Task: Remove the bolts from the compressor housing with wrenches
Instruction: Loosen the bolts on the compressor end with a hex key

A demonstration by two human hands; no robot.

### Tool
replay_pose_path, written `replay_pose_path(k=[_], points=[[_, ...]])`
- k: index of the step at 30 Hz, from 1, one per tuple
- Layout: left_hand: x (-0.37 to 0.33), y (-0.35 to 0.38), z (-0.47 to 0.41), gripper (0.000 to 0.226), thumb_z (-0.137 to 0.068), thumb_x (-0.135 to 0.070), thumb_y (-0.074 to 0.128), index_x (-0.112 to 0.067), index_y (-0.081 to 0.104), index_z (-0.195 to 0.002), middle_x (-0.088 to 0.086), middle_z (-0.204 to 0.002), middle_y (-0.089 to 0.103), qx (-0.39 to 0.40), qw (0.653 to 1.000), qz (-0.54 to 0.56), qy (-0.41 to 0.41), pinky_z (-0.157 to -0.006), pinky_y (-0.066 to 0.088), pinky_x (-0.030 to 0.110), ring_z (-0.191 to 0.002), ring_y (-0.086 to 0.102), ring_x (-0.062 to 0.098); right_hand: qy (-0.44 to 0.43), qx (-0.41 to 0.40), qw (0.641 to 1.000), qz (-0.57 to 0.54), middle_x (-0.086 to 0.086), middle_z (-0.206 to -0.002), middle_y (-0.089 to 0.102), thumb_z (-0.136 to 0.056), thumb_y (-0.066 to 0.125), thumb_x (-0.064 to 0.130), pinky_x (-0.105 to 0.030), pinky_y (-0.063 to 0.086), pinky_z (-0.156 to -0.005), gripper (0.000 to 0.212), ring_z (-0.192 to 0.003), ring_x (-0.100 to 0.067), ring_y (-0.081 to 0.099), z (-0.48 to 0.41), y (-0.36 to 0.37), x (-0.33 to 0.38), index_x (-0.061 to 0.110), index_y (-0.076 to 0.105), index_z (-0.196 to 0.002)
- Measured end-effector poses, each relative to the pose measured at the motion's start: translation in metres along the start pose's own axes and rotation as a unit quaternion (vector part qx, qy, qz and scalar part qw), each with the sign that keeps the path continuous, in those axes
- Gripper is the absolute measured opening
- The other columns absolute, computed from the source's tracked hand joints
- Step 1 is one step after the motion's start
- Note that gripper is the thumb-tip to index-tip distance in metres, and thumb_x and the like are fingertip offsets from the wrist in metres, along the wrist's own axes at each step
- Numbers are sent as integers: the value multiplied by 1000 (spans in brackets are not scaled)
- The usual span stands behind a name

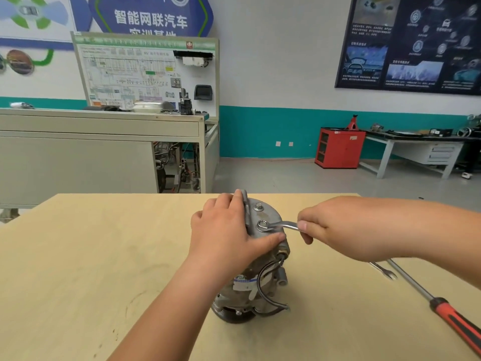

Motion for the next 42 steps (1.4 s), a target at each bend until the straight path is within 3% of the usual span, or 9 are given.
replay_pose_path(k=[4,10,15,19,27,31,37,40,42], points=[[-4,1,1,115,-57,-87,16,-22,14,-152,-4,-148,32,15,999,-12,-28,-111,21,50,-137,26,20,40,-90,995,-9,4,-87,52,-100,22,39,-29,35,-59,36,-83,-18,50,4,12,8,26,54,-92],[-1,-7,2,110,-61,-82,18,-20,16,-152,-2,-144,33,45,999,0,1,-113,16,56,-135,26,22,57,-167,984,-20,1,-65,45,-99,25,42,-27,27,-47,45,-60,-13,44,-4,22,14,22,41,-62],[5,-15,-5,85,-73,-75,19,-19,42,-132,-1,-119,42,43,993,108,-11,-110,25,48,-121,37,22,30,-154,987,25,-1,-65,46,-100,21,42,-27,29,-46,47,-58,-14,45,-7,21,13,20,41,-63],[-1,-6,-8,78,-90,-63,32,-14,23,-150,2,-149,35,-2,999,42,-9,-115,22,41,-137,28,23,15,-142,988,60,1,-65,41,-100,18,42,-26,25,-44,46,-53,-12,39,-5,20,13,22,34,-62],[5,2,-9,67,-97,-46,36,-18,14,-154,-5,-153,33,-35,997,60,30,-106,20,24,-137,27,15,-41,-124,989,75,3,-66,43,-99,16,46,-24,27,-45,47,-54,-11,41,-14,17,4,23,36,-62],[7,3,-8,65,-96,-45,34,-21,14,-154,-7,-154,30,-42,996,62,42,-103,18,20,-137,26,11,-91,-48,994,-34,6,-61,44,-95,24,52,-26,34,-53,50,-54,-11,40,-28,19,-20,17,43,-66],[7,1,-2,67,-92,-53,22,-24,19,-153,-12,-153,31,-40,993,89,64,-98,17,16,-133,24,7,-138,8,983,-116,19,-49,47,-89,33,57,-12,36,-50,46,-48,1,41,-47,12,-36,25,46,-59],[7,-3,-5,94,-68,-62,9,-23,20,-152,-10,-153,32,-17,992,112,56,-95,19,15,-131,24,5,-152,-9,979,-136,19,-49,47,-87,37,58,-11,35,-48,44,-48,1,42,-52,-2,-40,25,49,-61],[9,-4,-6,107,-55,-67,8,-24,18,-153,-12,-152,31,-8,993,108,46,-96,22,17,-130,23,4,-157,13,952,-262,12,-46,40,-81,41,60,-12,29,-41,43,-42,-4,34,-48,-8,-46,23,47,-60]])
Point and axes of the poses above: each hand's wrist, its own z-axis away from the middle knuckle, its own y-axis out of the palm, x = y × z, the point moved 2 cm from there along -z, towards the middle knuckle
